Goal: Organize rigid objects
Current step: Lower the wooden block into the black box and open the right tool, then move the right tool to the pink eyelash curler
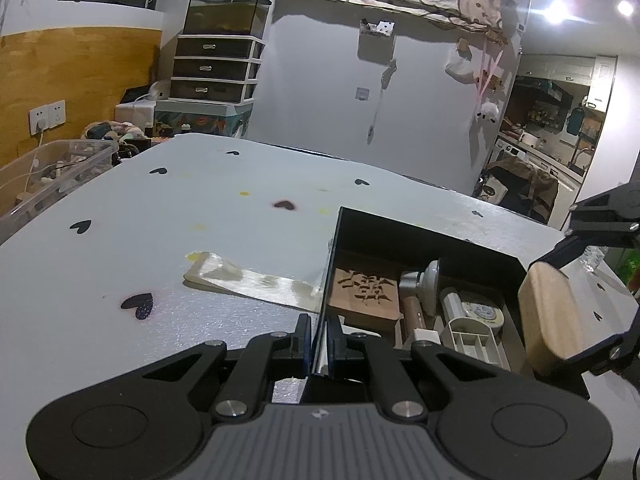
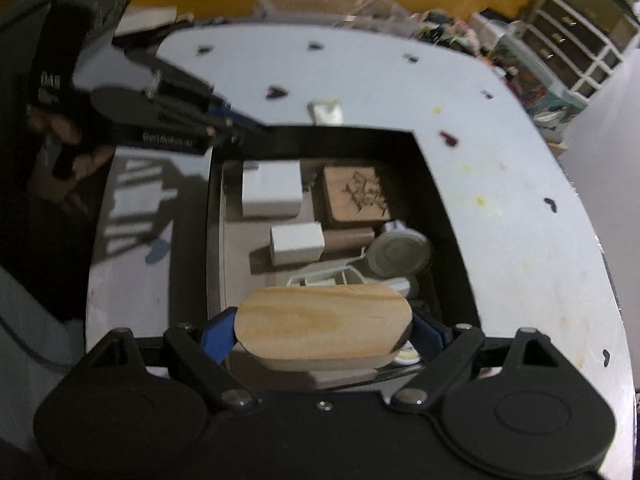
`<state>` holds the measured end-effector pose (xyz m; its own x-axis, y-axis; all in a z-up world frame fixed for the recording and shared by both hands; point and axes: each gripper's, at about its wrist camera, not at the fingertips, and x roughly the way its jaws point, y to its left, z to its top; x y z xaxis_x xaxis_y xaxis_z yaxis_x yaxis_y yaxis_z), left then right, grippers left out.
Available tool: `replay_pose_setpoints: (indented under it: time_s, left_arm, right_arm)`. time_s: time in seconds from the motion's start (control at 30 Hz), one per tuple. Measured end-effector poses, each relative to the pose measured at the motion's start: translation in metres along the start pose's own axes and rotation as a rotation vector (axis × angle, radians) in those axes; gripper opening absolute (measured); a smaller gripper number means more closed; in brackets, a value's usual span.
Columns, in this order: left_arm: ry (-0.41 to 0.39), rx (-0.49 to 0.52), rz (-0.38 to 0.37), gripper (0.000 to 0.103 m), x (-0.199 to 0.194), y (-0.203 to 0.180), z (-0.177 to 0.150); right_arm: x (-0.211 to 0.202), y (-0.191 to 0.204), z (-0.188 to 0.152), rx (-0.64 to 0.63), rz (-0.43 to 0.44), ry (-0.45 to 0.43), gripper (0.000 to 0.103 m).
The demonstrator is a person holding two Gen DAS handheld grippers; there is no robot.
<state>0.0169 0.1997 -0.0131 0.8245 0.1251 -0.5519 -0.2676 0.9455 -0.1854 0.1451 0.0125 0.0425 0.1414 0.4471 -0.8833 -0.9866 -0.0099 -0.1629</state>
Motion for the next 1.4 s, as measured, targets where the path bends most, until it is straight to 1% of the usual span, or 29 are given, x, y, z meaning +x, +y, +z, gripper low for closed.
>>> replay_pose_setpoints:
  time_s: [0.07,0.13,0.2,0.4,0.77,0.9,1.17,1.3,1.4]
  left_arm:
    - [-0.001,-0.003,-0.004,0.008,0.000,0.001,0.000]
    - [-0.001,-0.006,-0.008,0.008,0.000,0.002,0.000]
    - [-0.002,-0.008,-0.010,0.008,0.000,0.002,0.000]
    - [-0.002,-0.010,-0.012,0.008,0.000,0.003,0.000]
    - [-0.002,-0.010,-0.011,0.008,0.000,0.003,0.000]
    - [0.000,-0.011,-0.010,0.008,-0.001,0.003,0.000]
    - [0.006,-0.007,0.003,0.008,0.000,0.001,0.000]
    - [0.006,-0.006,0.011,0.008,-0.001,-0.001,0.001]
    - [0.007,-0.004,0.018,0.008,-0.002,-0.002,0.001]
  right_arm:
    - [0.007,0.002,0.001,-0.021,0.021,0.038,0.089]
    - [0.012,0.004,0.000,-0.027,0.038,0.072,0.092]
    - [0.014,0.005,-0.002,-0.035,0.019,0.086,0.097]
    - [0.011,-0.001,-0.006,-0.001,0.021,0.093,0.099]
    - [0.006,-0.003,-0.011,0.016,0.011,0.088,0.099]
    - [0.000,-0.004,-0.012,0.026,0.002,0.065,0.099]
    - [-0.026,-0.003,-0.017,0.052,-0.036,-0.007,0.099]
    - [-0.041,-0.002,-0.024,0.072,-0.067,-0.045,0.099]
    - [-0.053,-0.005,-0.034,0.120,-0.101,-0.085,0.099]
